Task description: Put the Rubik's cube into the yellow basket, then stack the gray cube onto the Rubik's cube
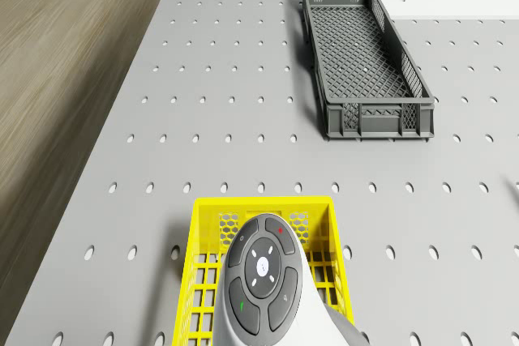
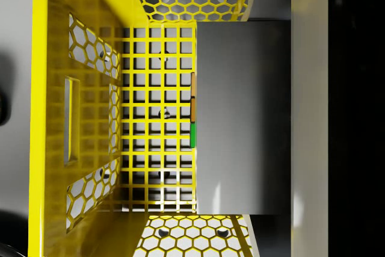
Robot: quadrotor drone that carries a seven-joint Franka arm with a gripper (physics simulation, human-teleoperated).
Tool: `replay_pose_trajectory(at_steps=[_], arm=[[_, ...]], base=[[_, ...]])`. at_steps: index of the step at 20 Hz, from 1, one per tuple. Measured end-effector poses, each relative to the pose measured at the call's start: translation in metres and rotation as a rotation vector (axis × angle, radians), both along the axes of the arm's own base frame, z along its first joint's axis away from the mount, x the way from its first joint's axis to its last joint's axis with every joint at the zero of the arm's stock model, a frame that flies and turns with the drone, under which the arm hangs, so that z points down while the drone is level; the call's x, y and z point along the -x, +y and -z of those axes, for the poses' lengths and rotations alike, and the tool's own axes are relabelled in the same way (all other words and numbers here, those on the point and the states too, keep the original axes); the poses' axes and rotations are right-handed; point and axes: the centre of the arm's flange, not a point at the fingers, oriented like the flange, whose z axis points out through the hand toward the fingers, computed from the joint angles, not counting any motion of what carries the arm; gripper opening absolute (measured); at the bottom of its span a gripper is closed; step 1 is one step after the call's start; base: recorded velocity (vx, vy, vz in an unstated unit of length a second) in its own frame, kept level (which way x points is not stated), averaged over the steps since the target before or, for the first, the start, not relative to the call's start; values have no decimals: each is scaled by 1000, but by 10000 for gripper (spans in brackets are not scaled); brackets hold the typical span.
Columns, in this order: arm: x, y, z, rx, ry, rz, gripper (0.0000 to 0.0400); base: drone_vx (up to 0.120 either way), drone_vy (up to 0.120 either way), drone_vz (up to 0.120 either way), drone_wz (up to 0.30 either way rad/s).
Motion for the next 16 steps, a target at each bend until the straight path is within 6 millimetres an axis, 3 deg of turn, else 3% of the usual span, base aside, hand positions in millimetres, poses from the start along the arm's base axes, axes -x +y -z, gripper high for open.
replay_pose_trajectory(at_steps=[1, 4, 7, 16], arm=[[0, 0, -2, 0, 0, 0, 250], [0, 0, -3, 0, 0, 0, 323], [0, 0, 4, 0, 0, 0, 364], [0, 0, 27, 0, 0, 0, 395]], base=[[0, 0, 0, 0], [0, 0, 0, 0], [0, 0, 0, 0], [0, 0, 0, 0]])
